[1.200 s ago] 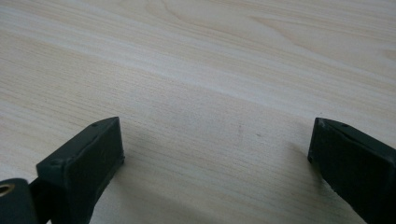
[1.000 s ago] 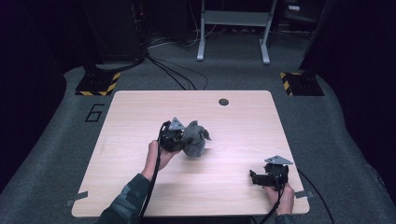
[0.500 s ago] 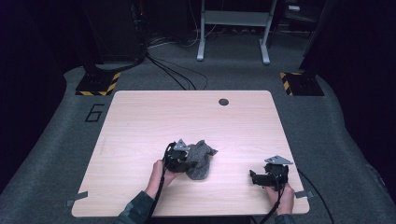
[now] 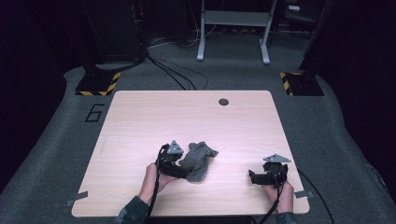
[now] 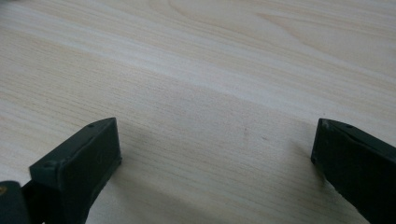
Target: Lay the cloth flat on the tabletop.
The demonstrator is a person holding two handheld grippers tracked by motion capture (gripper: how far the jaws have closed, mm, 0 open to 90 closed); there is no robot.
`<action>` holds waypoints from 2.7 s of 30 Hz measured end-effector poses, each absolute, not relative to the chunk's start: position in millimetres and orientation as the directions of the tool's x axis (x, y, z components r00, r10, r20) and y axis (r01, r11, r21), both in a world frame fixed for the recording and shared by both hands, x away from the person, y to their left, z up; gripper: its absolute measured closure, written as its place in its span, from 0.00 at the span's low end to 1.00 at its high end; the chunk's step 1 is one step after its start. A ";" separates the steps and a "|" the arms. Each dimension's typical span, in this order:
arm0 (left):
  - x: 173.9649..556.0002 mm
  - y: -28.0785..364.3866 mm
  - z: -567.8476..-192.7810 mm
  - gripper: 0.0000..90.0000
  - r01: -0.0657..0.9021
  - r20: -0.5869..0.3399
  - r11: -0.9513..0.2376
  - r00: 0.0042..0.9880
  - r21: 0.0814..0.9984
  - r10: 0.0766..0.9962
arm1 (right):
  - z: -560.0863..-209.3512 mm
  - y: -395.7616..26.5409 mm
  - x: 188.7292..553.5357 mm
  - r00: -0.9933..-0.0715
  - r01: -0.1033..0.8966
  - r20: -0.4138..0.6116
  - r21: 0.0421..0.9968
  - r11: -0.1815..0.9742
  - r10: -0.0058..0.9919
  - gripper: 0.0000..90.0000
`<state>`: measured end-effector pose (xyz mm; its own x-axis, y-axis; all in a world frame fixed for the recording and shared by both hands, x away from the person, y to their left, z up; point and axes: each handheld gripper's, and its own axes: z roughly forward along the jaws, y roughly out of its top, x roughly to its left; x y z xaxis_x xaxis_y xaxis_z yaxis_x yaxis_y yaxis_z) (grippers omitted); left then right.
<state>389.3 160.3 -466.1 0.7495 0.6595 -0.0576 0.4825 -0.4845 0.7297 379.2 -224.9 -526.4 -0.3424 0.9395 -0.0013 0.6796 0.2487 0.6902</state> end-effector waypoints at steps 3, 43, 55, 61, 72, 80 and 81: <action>378.1 157.8 -462.2 0.25 0.467 -0.019 -0.494 0.740 0.734 0.672 | -522.5 -219.1 379.9 -0.355 0.686 0.014 0.683 0.250 0.935 0.10; 391.5 146.8 -484.3 0.98 0.431 0.120 -0.511 0.666 0.744 0.736 | -493.4 -90.7 433.3 -0.634 0.524 -0.018 0.725 0.447 0.773 0.95; 410.7 176.1 -482.5 0.93 0.490 0.096 -0.479 0.619 0.728 0.780 | -486.2 -103.7 425.4 -0.610 0.542 -0.002 0.729 0.419 0.792 0.95; 391.3 164.4 -476.9 0.48 0.498 0.104 -0.465 0.594 0.732 0.798 | -488.3 -99.3 423.9 -0.618 0.545 -0.004 0.718 0.432 0.786 0.93; 347.7 118.9 -493.8 0.44 0.430 0.138 -0.583 0.712 0.689 0.689 | -490.1 -95.3 423.6 -0.609 0.552 -0.009 0.714 0.431 0.793 0.92; 364.4 133.9 -508.3 0.94 0.457 0.134 -0.579 0.696 0.675 0.706 | -491.2 -100.6 422.7 -0.608 0.556 -0.012 0.707 0.437 0.794 0.94; 366.5 137.9 -508.0 0.95 0.459 0.136 -0.577 0.692 0.675 0.709 | -491.2 -100.9 421.7 -0.596 0.566 -0.007 0.705 0.427 0.803 0.94</action>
<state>366.5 137.9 -508.0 0.6916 0.7093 0.1364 0.4591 -0.5774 0.6751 421.7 -100.9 -491.2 -0.5965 0.8026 -0.0074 0.5662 0.4273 0.7048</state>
